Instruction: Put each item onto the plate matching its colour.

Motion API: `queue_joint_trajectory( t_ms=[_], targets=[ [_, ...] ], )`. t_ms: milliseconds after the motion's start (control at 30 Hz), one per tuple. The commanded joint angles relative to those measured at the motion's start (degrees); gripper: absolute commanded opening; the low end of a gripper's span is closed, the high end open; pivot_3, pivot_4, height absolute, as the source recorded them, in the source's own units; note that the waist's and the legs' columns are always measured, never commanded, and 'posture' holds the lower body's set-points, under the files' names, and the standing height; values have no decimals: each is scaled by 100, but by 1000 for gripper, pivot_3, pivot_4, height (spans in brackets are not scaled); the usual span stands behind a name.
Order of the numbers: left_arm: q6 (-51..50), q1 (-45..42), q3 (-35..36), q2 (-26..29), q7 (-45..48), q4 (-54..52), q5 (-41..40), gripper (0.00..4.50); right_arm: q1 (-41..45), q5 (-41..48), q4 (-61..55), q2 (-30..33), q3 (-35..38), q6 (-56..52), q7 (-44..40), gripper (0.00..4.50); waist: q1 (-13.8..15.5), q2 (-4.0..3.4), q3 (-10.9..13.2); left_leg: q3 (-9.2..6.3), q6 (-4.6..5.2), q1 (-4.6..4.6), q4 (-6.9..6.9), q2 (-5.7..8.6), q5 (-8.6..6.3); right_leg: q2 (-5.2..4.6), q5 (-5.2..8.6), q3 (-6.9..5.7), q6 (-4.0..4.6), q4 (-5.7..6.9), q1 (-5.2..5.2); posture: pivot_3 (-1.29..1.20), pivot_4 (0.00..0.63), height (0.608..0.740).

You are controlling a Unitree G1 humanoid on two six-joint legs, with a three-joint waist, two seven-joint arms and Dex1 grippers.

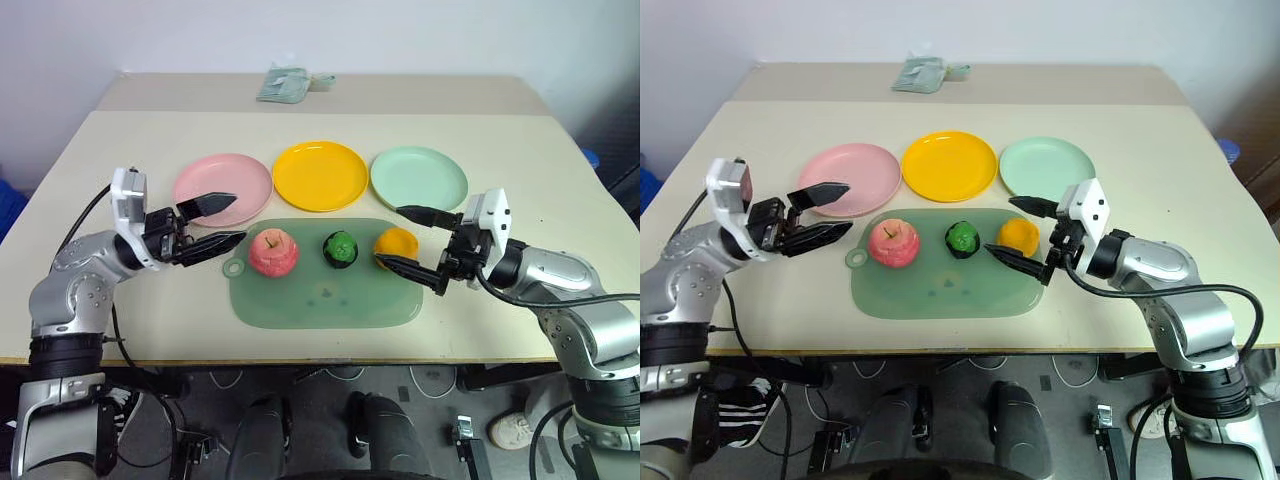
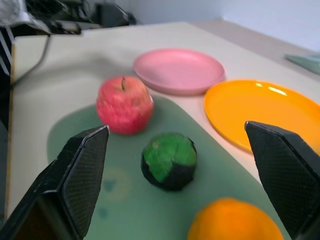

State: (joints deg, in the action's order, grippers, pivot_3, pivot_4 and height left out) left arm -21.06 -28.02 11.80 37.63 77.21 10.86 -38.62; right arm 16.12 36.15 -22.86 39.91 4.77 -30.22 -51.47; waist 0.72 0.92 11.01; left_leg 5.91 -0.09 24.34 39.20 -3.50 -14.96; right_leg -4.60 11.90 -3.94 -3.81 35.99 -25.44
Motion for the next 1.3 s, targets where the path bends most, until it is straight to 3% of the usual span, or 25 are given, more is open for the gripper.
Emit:
queue_joint_trajectory(
  t_ms=[33,800,933,967,1233,1300],
  targets=[
    [436,-195,-233,-26,123,340,409,4500,10,-39,-374,131,-116,-69,-35,4422,-3,0,0,1,0,0,0,0,0,0,0,0,0,0,0,0,150,740],
    [2071,-598,-1467,-722,211,1497,2039,4500,-209,-8,-1240,92,98,-160,839,4422,-1,2,-1,0,1,3,0,0,0,0,0,0,-1,0,-1,0,150,740],
    [2332,-695,-1436,-724,291,1768,2087,3377,-221,-25,-1207,101,118,-109,831,4500,-1,2,-1,-1,1,2,1,-1,0,0,0,0,0,0,-1,0,150,740],
    [2394,-714,-1427,-734,286,1820,2096,3283,-226,-29,-1195,104,123,-95,822,4500,-1,2,-1,-1,1,2,1,-1,0,-1,0,0,0,0,-1,0,150,740],
    [2202,-974,-861,-906,-220,1921,1688,3283,-202,-14,-1115,72,248,-26,832,4500,-2,2,-1,-2,2,4,1,-1,0,0,-6,0,-10,0,-1,0,150,740],
    [2091,-1276,-521,-915,-1120,2103,1752,3283,-148,325,-1067,-99,444,-94,904,4500,2,3,-1,-3,2,4,1,-1,0,1,-8,0,-14,0,-2,0,150,740]
  ],
)
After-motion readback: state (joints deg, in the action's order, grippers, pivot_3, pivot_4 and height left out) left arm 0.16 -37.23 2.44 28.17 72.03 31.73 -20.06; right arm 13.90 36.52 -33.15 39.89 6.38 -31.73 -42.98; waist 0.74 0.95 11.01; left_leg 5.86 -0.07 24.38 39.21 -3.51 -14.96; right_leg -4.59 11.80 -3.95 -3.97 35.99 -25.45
